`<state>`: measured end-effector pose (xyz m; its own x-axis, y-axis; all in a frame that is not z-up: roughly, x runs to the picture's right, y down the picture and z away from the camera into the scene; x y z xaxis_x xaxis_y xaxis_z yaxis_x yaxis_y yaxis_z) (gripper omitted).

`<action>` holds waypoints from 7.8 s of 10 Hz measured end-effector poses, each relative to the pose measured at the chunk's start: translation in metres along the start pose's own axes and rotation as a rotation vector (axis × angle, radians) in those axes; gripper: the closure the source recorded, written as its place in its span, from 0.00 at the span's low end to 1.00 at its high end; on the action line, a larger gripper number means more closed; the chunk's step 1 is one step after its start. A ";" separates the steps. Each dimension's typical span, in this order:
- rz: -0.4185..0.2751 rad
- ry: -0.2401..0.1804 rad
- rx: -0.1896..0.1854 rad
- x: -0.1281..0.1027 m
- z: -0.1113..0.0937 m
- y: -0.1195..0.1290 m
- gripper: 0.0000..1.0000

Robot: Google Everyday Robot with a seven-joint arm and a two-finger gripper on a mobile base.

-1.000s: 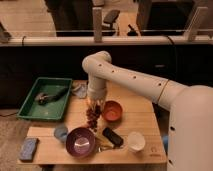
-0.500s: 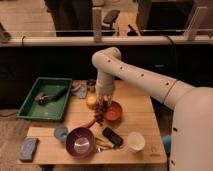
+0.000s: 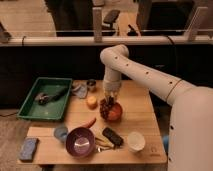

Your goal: Place grapes in red bowl

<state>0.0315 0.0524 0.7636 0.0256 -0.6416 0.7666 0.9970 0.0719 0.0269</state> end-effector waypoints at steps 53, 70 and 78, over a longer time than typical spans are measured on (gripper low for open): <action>0.091 -0.017 0.050 0.020 0.015 0.030 0.20; 0.090 -0.017 0.050 0.020 0.015 0.030 0.20; 0.090 -0.017 0.050 0.020 0.015 0.030 0.20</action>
<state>0.0608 0.0533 0.7895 0.1135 -0.6174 0.7784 0.9859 0.1670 -0.0113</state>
